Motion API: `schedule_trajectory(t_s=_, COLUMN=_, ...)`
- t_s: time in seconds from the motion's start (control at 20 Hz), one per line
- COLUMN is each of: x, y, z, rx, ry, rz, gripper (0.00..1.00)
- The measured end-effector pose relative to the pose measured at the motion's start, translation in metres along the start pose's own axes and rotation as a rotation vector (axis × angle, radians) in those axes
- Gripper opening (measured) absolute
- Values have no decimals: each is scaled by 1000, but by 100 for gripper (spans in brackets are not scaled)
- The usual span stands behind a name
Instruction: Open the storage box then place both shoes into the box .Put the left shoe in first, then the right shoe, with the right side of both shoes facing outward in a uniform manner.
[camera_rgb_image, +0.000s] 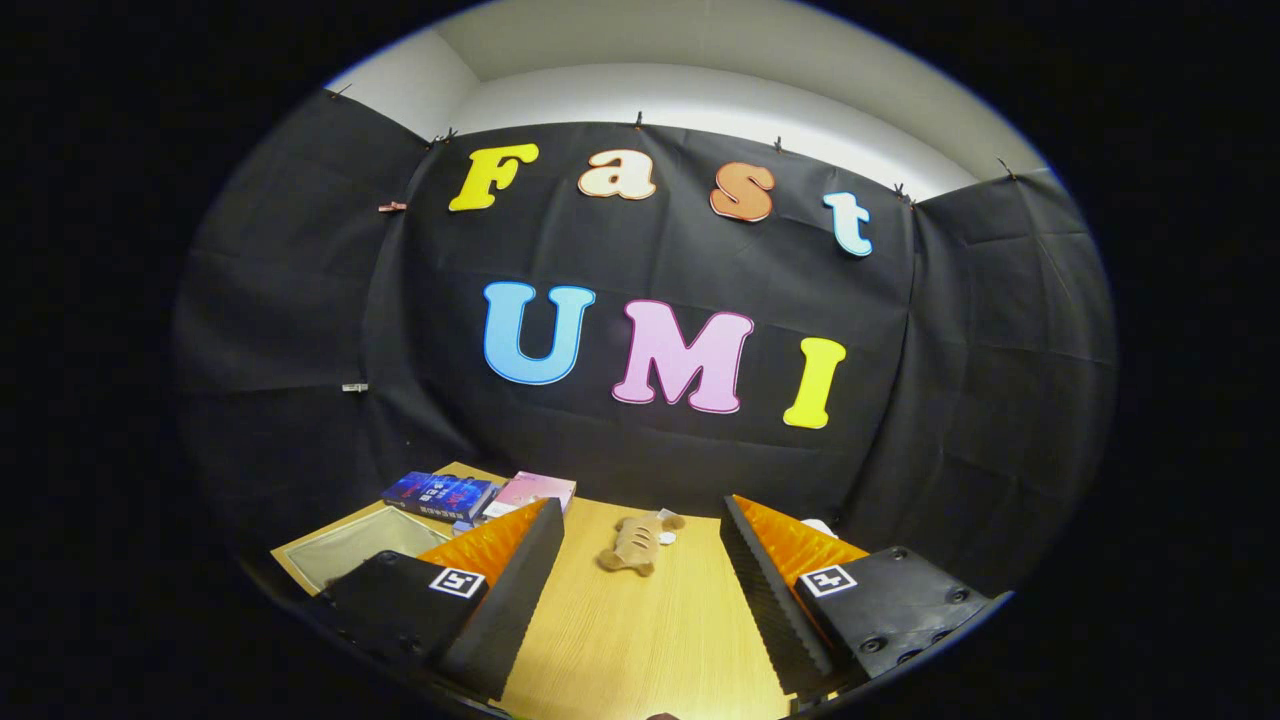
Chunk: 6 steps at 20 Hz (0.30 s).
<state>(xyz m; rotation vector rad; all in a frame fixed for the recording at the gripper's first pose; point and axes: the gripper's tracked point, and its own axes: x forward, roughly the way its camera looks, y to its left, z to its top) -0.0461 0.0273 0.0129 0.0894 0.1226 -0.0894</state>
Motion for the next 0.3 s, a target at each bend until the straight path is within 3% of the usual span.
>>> schedule_trajectory(t_s=0.3, x=3, y=-6, z=-7, rx=5, ry=18, rz=-11, gripper=98)
